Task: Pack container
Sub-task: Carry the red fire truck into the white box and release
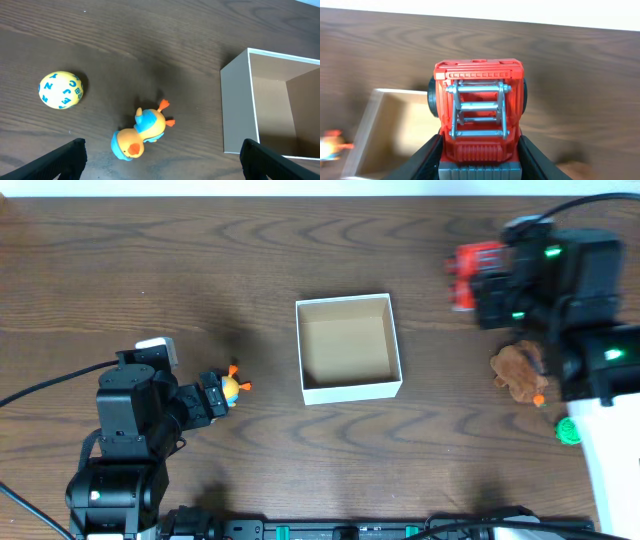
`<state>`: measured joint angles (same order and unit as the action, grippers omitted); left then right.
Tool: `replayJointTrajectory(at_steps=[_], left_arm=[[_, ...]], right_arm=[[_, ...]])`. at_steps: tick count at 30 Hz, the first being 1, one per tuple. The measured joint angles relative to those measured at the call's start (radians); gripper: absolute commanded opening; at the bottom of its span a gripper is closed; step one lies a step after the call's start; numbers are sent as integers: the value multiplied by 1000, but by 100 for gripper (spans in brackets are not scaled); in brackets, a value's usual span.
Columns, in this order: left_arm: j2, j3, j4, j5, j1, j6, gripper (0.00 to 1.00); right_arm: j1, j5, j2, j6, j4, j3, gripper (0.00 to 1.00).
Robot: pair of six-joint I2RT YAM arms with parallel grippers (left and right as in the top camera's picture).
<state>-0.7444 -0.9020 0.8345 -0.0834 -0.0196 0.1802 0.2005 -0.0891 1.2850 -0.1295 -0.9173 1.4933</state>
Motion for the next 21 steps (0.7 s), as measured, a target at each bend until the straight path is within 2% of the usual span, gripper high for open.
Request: replayJointTrajectory(at_steps=[6, 9, 15, 21], left_arm=[[0, 0, 0, 0, 0, 0, 98], [0, 0, 0, 0, 0, 0, 98], [0, 0, 8, 0, 0, 0, 98], [0, 0, 23, 0, 0, 0, 98]], right_arm=[[281, 99, 89, -199, 21, 0, 1], [372, 136, 182, -270, 16, 0, 1], [417, 170, 391, -383, -26, 0, 1], [411, 201, 563, -427, -22, 0, 1]])
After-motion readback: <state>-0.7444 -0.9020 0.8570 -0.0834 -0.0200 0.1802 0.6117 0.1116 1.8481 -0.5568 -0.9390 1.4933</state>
